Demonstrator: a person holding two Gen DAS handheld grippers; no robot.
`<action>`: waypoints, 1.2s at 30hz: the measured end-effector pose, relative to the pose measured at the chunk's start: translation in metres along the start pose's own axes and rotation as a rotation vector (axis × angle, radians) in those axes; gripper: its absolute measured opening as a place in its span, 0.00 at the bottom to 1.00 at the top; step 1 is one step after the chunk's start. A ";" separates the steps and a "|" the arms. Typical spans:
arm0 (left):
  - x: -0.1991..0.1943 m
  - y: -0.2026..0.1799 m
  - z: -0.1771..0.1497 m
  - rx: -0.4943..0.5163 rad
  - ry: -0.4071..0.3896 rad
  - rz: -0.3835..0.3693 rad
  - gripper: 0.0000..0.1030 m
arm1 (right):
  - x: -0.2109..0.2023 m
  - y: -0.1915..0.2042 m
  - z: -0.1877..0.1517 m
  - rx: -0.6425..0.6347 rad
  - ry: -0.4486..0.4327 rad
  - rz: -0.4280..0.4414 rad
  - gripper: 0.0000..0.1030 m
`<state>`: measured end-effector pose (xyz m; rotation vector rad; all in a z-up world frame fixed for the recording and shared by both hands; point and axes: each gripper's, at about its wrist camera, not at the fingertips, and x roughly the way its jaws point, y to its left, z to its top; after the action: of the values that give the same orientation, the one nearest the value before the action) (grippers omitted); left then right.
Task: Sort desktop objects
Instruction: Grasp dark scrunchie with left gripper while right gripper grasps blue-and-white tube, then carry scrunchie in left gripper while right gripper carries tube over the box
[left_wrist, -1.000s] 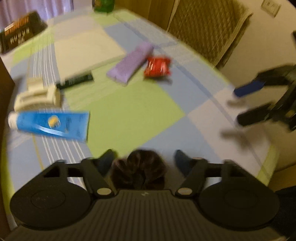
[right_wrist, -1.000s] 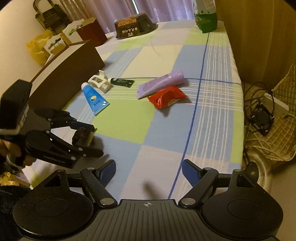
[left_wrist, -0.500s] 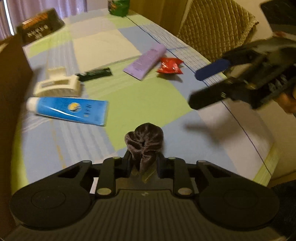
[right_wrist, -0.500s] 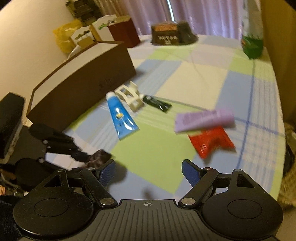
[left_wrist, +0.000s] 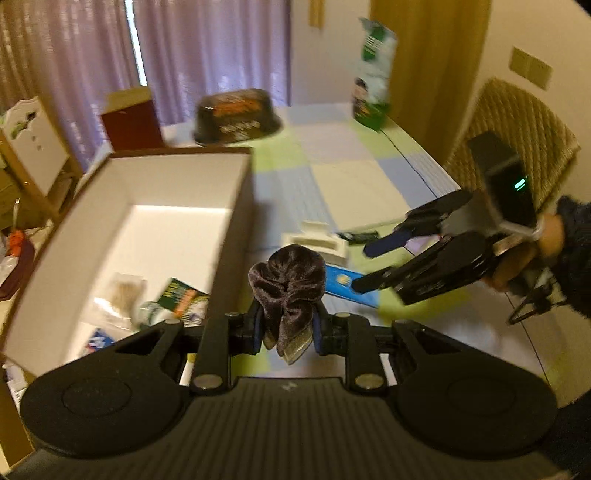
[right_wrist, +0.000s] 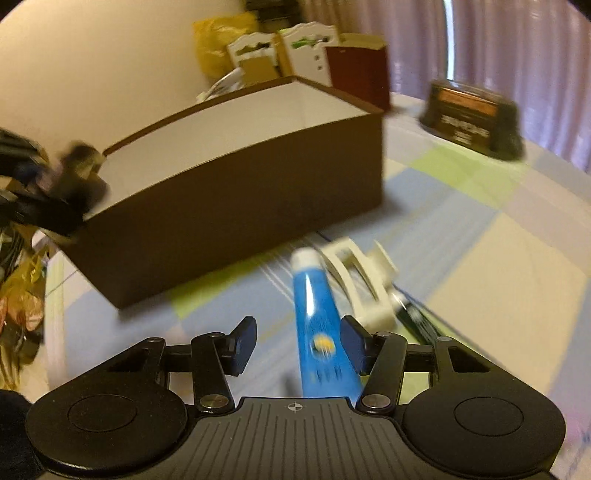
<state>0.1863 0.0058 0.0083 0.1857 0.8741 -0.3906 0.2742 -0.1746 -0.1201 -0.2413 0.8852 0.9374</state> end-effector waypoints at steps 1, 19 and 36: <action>-0.002 0.004 0.000 -0.005 0.000 -0.003 0.20 | 0.009 0.001 0.004 -0.017 0.009 -0.003 0.53; -0.007 0.051 -0.008 0.023 0.019 -0.105 0.20 | 0.040 0.008 -0.002 0.207 0.177 -0.032 0.29; -0.011 0.161 0.028 0.183 -0.048 -0.086 0.20 | -0.023 0.057 0.133 0.522 -0.221 0.111 0.29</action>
<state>0.2647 0.1466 0.0347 0.3070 0.8007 -0.5539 0.2966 -0.0830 -0.0073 0.3557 0.9118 0.7848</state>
